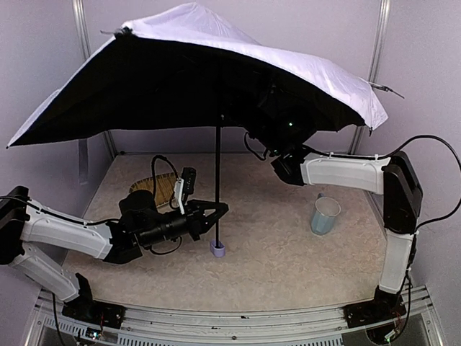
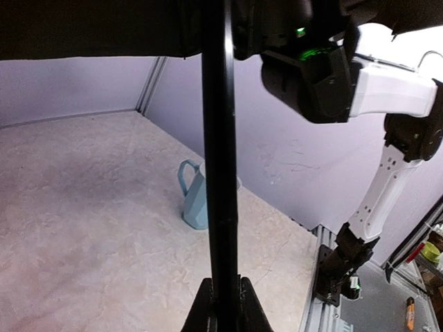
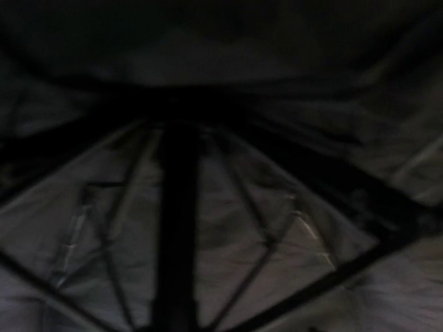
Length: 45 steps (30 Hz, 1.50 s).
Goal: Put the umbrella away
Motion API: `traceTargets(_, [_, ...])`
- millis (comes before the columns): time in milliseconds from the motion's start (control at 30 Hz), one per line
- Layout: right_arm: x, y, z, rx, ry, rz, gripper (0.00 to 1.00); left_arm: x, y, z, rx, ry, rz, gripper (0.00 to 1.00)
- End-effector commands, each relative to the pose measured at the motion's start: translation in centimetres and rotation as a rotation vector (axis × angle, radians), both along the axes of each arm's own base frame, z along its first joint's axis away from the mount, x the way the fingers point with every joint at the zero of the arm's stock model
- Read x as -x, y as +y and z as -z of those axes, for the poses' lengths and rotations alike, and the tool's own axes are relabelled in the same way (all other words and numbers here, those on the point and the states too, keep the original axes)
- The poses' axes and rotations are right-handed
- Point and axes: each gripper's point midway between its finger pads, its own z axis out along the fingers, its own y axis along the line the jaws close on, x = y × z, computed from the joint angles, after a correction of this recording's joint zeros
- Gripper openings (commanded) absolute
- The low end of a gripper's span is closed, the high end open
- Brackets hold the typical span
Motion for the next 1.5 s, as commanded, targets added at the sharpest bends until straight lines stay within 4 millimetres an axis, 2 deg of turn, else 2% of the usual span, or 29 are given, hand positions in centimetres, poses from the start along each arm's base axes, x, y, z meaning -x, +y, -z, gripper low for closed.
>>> traceTargets(0, [-1.7, -1.3, 0.6, 0.171, -0.022, 0.34, 0.57, -1.9, 0.7, -4.3, -0.003, -0.11, -0.146, 0.0])
traceTargets(133, [-2.1, -1.6, 1.7, 0.36, -0.075, 0.649, 0.59, -3.6, 1.4, -4.3, -0.081, -0.115, -0.274, 0.0])
traceTargets(233, [-1.6, -1.6, 1.6, 0.431, -0.127, 0.776, 0.59, -3.8, 1.4, -4.3, -0.115, -0.135, -0.307, 0.0])
traceTargets(433, [-1.9, -2.4, 0.8, 0.459, -0.112, 0.888, 0.46, -3.8, 1.1, -4.0, -0.122, -0.135, -0.315, 0.0])
traceTargets(467, [-1.8, -2.6, 0.5, 0.458, -0.113, 0.9, 0.46, -3.8, 1.1, -3.8, -0.123, -0.132, -0.316, 0.0])
traceTargets(567, [-1.8, -3.0, -0.1, 0.464, -0.119, 0.943, 0.56, -3.8, 1.1, -3.5, -0.127, -0.128, -0.316, 0.0])
traceTargets(700, [-1.2, -3.1, -1.1, 0.457, -0.146, 0.975, 0.57, -3.8, 0.9, -3.4, -0.131, -0.133, -0.312, 0.0])
traceTargets(900, [-1.0, -2.6, -1.8, 0.447, -0.161, 0.958, 0.55, -3.7, 0.9, -3.4, -0.131, -0.135, -0.309, 0.0])
traceTargets(1033, [-0.6, -2.5, -2.3, 0.43, -0.166, 0.928, 0.4, -3.6, 0.9, -3.3, -0.13, -0.132, -0.305, 0.0])
traceTargets(1133, [-0.5, -2.1, -2.4, 0.428, -0.166, 0.89, 0.32, -3.5, 1.0, -3.4, -0.123, -0.135, -0.302, 0.0])
traceTargets(1300, [-0.7, -1.2, -1.5, 0.441, -0.15, 0.776, 0.22, -3.3, 1.4, -4.0, -0.106, -0.155, -0.304, 0.0])
traceTargets(1467, [0.5, 2.1, 1.5, 0.551, -0.189, 0.508, 0.1, -3.3, 2.2, -5.9, -0.071, -0.203, -0.284, 0.0])
